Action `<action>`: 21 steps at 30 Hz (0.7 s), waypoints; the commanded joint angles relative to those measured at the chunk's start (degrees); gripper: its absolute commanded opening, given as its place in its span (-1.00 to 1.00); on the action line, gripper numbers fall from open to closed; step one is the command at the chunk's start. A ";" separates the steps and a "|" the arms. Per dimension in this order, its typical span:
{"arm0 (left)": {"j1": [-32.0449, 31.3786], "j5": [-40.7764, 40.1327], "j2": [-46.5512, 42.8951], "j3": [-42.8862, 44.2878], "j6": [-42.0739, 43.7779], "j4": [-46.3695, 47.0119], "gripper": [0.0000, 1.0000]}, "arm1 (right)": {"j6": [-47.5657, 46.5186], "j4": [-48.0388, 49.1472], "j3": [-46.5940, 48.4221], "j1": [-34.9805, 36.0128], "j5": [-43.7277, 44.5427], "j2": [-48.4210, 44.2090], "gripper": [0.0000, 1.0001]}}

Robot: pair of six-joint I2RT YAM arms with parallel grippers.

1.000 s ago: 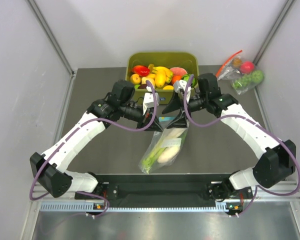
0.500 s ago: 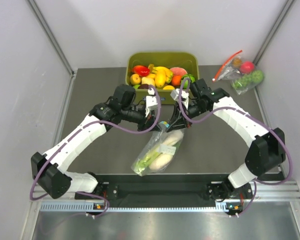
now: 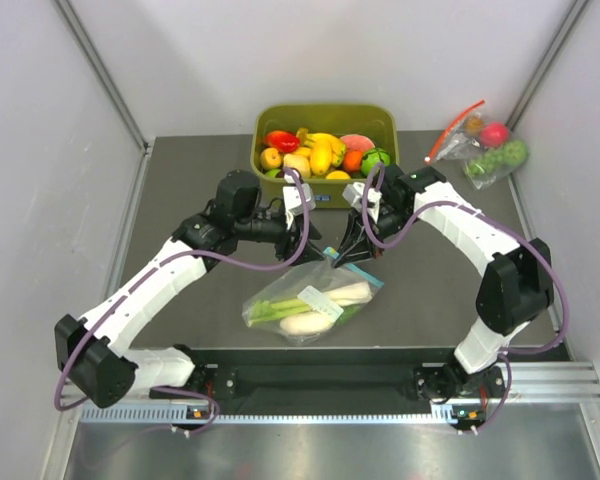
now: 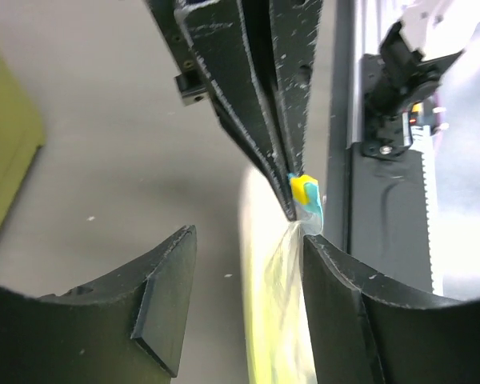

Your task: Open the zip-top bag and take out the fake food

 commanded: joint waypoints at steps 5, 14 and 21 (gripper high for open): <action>0.20 8.98 1.22 -0.40 -4.29 8.57 0.17 | -3.36 -9.27 2.65 0.29 -5.31 -0.23 -1.00; 0.28 12.51 2.54 0.03 -5.26 8.13 0.05 | -1.34 -9.27 4.32 -0.24 -5.22 0.65 -1.00; 0.20 11.29 3.33 0.74 -4.38 6.37 -0.13 | -0.63 -9.27 4.67 -0.76 -5.22 0.74 -1.00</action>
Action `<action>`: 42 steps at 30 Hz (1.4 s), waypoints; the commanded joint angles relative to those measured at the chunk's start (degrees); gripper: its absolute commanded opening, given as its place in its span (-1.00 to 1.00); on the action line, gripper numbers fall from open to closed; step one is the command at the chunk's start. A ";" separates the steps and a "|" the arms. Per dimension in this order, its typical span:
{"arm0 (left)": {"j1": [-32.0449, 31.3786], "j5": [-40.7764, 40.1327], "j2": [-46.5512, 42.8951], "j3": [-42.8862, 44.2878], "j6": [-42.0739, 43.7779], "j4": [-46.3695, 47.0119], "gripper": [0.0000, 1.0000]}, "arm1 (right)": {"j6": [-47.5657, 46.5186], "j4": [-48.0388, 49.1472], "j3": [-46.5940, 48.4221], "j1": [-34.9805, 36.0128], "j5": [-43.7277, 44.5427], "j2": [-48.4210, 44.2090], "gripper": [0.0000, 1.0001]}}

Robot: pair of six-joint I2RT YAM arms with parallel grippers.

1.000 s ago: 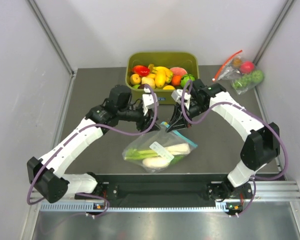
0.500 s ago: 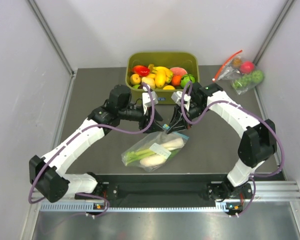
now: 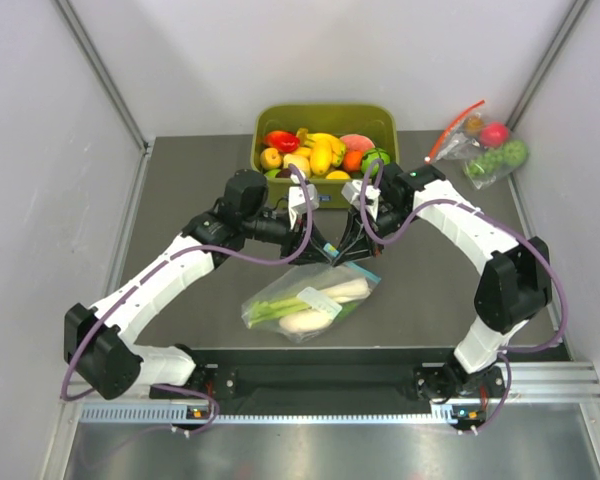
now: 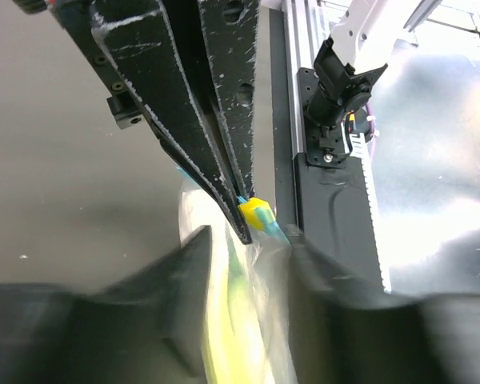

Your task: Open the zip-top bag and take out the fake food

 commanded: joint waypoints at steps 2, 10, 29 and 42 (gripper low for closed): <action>0.17 0.06 0.18 1.20 0.73 1.85 -0.45 | -0.87 -8.04 3.60 -0.48 -4.96 -0.03 -1.00; 0.09 -3.89 -0.16 0.93 0.56 2.29 -1.00 | 4.13 -8.04 7.28 -3.38 -3.38 -1.34 -1.00; 0.09 -3.54 0.10 0.67 0.20 2.73 -1.00 | 57.55 45.64 4.22 -15.77 25.00 -13.55 -0.59; 0.09 -8.37 -1.92 -1.09 0.82 5.10 -1.00 | 61.97 65.51 -14.93 -7.69 38.58 -30.68 0.58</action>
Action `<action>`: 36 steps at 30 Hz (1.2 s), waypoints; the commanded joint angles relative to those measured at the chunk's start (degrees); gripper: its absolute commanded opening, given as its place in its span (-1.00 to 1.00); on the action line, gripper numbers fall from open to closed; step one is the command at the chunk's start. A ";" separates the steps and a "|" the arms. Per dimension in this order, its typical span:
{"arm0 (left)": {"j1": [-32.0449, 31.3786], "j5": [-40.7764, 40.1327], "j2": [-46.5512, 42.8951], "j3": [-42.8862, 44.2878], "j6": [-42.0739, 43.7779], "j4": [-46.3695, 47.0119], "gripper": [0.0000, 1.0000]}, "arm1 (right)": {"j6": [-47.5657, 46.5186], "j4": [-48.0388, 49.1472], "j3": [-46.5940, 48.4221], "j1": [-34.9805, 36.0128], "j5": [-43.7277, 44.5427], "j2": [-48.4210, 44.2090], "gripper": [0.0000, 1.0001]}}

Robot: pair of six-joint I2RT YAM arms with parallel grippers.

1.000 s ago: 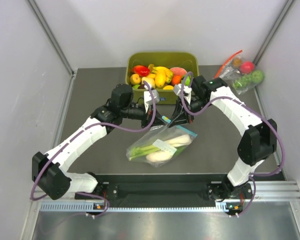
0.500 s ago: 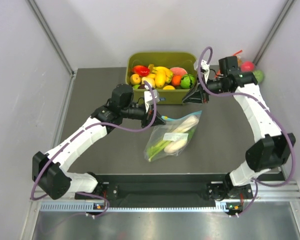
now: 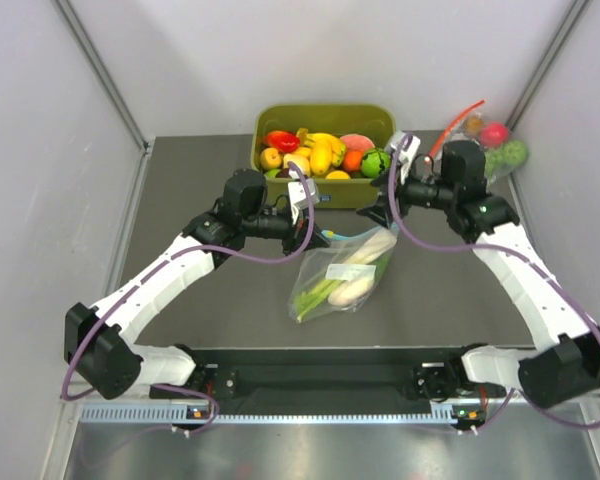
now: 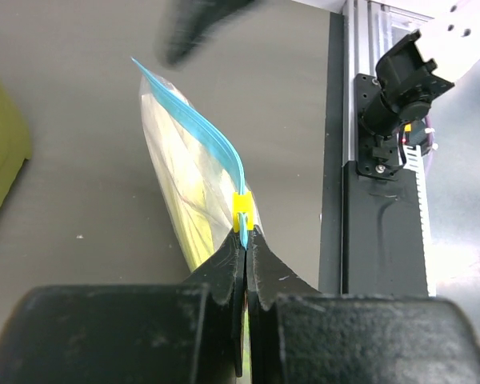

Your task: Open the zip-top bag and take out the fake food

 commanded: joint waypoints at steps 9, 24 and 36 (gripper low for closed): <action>-0.02 1.08 -2.05 -0.61 1.28 2.06 -1.00 | 3.77 15.01 -4.25 6.76 -15.76 -5.19 0.20; -0.11 -1.56 -3.46 -1.14 2.34 2.33 -1.00 | -2.56 4.90 -0.03 12.56 -15.24 0.52 -0.16; -0.46 -2.09 -4.25 -1.31 2.86 2.07 -1.00 | -4.75 1.03 2.26 14.32 -13.66 4.13 -0.26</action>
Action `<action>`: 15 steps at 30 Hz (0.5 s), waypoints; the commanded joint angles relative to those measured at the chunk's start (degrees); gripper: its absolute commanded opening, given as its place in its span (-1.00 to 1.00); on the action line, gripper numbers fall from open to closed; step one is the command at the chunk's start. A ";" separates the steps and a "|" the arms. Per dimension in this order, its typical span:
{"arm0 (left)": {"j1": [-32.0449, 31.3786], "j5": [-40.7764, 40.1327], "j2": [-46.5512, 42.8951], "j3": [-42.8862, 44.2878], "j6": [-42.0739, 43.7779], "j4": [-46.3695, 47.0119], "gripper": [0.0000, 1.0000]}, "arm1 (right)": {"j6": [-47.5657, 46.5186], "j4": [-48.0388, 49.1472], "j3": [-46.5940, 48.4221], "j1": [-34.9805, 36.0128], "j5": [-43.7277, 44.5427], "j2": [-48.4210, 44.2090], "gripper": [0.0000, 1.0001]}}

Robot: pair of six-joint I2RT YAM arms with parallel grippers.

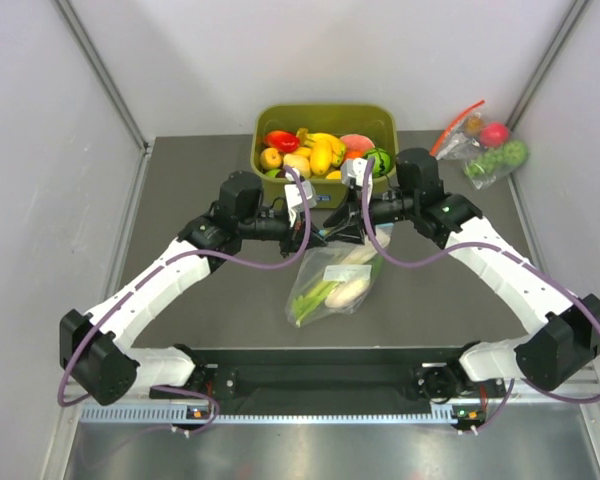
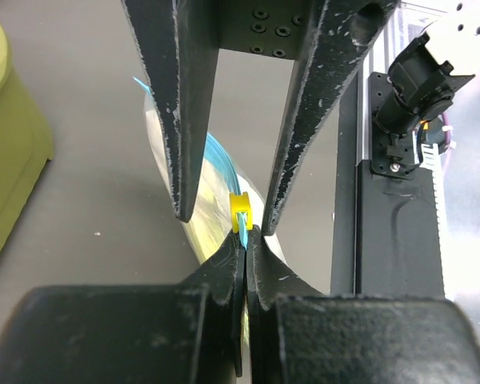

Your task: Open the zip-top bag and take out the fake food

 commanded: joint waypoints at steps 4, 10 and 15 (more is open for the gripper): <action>-0.18 0.21 -2.18 -0.24 1.27 1.93 -1.00 | -2.05 -1.22 3.33 1.01 0.18 0.46 -0.35; -0.35 0.29 -2.09 -0.15 1.27 1.76 -1.00 | -1.52 0.27 2.90 0.92 -1.05 -0.16 -0.70; -0.35 0.03 -1.91 -0.15 1.36 1.76 -1.00 | -0.99 1.67 2.72 1.01 -2.81 -0.51 -0.91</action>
